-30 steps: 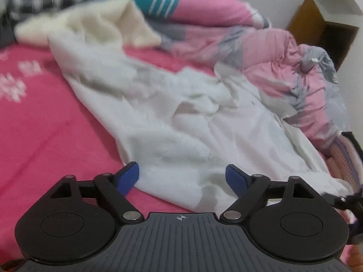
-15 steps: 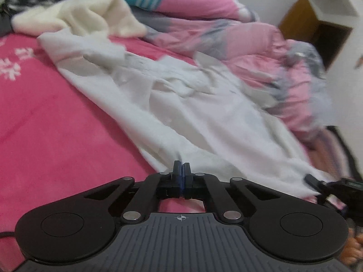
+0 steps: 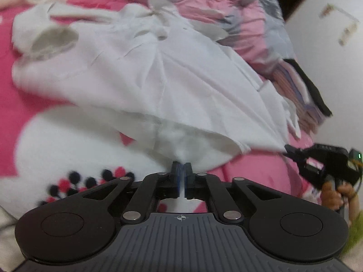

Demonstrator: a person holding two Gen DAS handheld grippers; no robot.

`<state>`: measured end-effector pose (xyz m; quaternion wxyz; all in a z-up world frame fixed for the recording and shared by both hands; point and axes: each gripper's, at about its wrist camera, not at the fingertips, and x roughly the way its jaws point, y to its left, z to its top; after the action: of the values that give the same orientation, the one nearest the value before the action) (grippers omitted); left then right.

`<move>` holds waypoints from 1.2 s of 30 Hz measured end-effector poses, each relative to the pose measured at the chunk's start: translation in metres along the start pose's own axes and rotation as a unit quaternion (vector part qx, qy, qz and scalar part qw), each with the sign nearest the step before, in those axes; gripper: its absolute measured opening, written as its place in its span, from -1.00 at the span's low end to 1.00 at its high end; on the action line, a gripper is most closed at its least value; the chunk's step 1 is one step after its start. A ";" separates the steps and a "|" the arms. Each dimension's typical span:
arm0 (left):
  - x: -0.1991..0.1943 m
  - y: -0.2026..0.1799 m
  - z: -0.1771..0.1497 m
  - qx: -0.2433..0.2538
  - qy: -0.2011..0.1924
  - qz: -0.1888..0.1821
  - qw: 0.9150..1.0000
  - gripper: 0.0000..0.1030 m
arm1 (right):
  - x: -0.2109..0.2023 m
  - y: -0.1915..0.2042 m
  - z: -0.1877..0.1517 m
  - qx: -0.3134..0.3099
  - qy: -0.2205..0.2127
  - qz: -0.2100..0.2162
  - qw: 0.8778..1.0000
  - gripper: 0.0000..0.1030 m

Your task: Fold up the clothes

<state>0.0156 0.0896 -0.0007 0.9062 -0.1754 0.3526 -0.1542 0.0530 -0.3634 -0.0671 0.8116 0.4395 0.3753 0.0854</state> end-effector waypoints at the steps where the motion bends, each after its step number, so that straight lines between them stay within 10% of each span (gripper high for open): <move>1: -0.005 0.000 0.002 0.012 0.001 0.002 1.000 -0.65 | -0.008 0.001 0.002 -0.014 -0.011 -0.010 1.000 -0.58; 6: -0.031 -0.002 0.015 0.074 0.006 0.012 0.997 -0.25 | -0.046 0.040 0.006 -0.160 -0.111 -0.054 0.979 -0.46; 11: -0.026 -0.009 0.082 0.142 -0.063 0.069 0.985 0.25 | -0.008 0.086 -0.003 -0.278 -0.098 0.027 0.955 -0.46; 19: 0.139 -0.018 0.139 0.243 -0.006 0.139 0.960 0.46 | 0.114 0.120 -0.026 -0.402 -0.049 0.036 0.914 -0.46; 24: 0.209 -0.010 0.146 0.270 0.023 0.168 0.948 0.45 | 0.133 0.101 -0.021 -0.367 -0.020 0.031 0.929 -0.47; 26: 0.217 -0.007 0.148 0.285 0.010 0.176 0.942 0.29 | 0.131 0.091 -0.014 -0.334 -0.017 0.046 0.941 -0.48; 28: 0.230 -0.002 0.153 0.287 0.013 0.190 0.939 -0.78 | 0.132 0.083 -0.007 -0.309 -0.008 0.061 0.949 -0.48; 36: 0.184 0.066 0.193 0.074 -0.078 0.198 0.974 -0.95 | 0.134 0.078 -0.003 -0.297 -0.004 0.071 0.952 -0.48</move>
<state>0.2895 0.1144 -0.0032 0.9538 -0.0461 0.2966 0.0171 0.1601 -0.2523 -0.0788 0.8988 0.2046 0.2973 0.2487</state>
